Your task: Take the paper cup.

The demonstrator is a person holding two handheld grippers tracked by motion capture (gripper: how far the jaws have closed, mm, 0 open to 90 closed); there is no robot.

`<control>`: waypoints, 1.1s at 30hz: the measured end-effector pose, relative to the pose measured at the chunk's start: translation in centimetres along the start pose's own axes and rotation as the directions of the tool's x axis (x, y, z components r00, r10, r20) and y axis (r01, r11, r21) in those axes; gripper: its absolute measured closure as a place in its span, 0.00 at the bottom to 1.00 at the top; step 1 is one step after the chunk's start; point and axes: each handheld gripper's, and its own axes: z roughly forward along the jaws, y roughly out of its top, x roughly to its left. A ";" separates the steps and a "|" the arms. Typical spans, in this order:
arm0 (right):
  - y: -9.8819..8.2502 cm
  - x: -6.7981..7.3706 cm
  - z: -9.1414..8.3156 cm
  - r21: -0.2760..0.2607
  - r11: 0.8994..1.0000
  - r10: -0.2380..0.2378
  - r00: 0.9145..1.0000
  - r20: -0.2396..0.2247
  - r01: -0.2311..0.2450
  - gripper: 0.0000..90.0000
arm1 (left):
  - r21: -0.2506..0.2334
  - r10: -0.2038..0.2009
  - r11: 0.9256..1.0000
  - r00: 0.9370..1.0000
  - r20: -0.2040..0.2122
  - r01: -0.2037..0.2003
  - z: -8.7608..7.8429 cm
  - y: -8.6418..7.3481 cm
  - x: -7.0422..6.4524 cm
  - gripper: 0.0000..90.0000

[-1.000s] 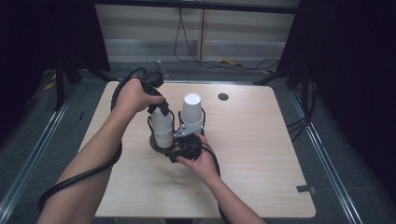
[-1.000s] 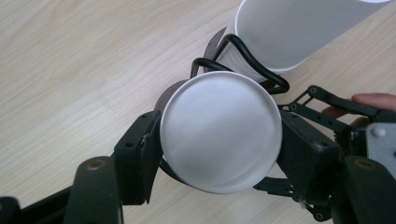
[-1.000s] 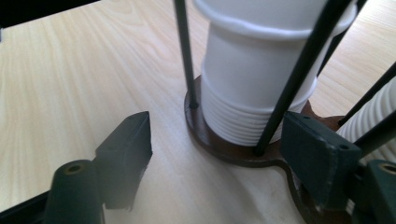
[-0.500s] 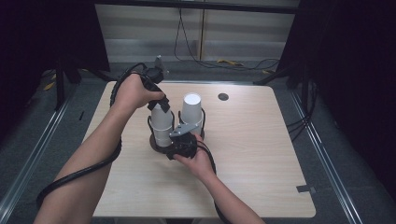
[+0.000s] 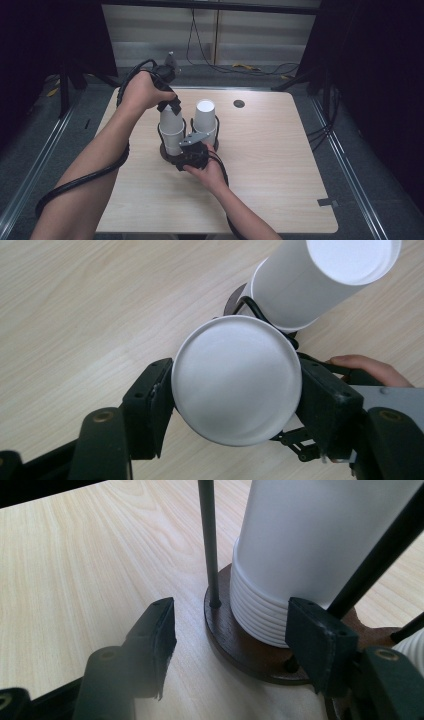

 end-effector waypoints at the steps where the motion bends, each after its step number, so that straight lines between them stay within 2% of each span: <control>1: 0.0 0.0 0.0 -0.003 1.000 0.000 1.000 -0.001 0.000 0.41 | -0.003 -0.002 1.000 1.000 0.000 0.002 -0.1 0.0 0.0 0.39; 3: 0.0 0.0 0.1 -0.009 1.000 0.005 1.000 0.000 -0.005 0.41 | -0.002 -0.005 1.000 1.000 -0.003 0.005 -0.3 0.1 0.0 0.39; 4: 0.0 0.1 0.2 -0.010 1.000 0.007 1.000 0.000 -0.007 0.40 | 0.003 0.007 1.000 1.000 -0.007 -0.007 -0.5 0.2 0.0 0.39; 7: 0.0 0.1 0.4 -0.018 1.000 0.004 1.000 0.002 -0.004 0.40 | -0.010 0.000 1.000 1.000 -0.012 0.000 -0.7 0.3 -0.2 0.39; 9: 0.0 0.0 0.4 -0.021 1.000 0.009 1.000 0.004 -0.009 0.40 | -0.010 -0.003 1.000 1.000 -0.002 0.003 -0.9 0.4 -0.3 0.39; 14: 0.1 0.0 0.5 -0.024 1.000 0.007 1.000 0.002 -0.007 0.40 | -0.018 0.012 1.000 1.000 -0.011 -0.012 -1.3 0.5 -0.4 0.39; 16: 0.1 0.0 0.5 -0.027 1.000 0.008 1.000 0.000 -0.008 0.39 | -0.019 0.002 1.000 1.000 -0.009 -0.002 -1.5 0.5 -0.5 0.39; 20: 0.1 0.2 0.4 -0.025 1.000 0.005 1.000 -0.007 -0.005 0.38 | -0.011 0.008 1.000 1.000 -0.015 -0.008 -1.9 0.3 -0.6 0.39; 33: 1.0 1.1 -1.5 -0.047 0.999 -0.023 0.999 -0.028 0.022 0.35 | -0.036 0.007 0.999 1.000 -0.005 -0.007 -3.2 -1.0 -1.0 0.39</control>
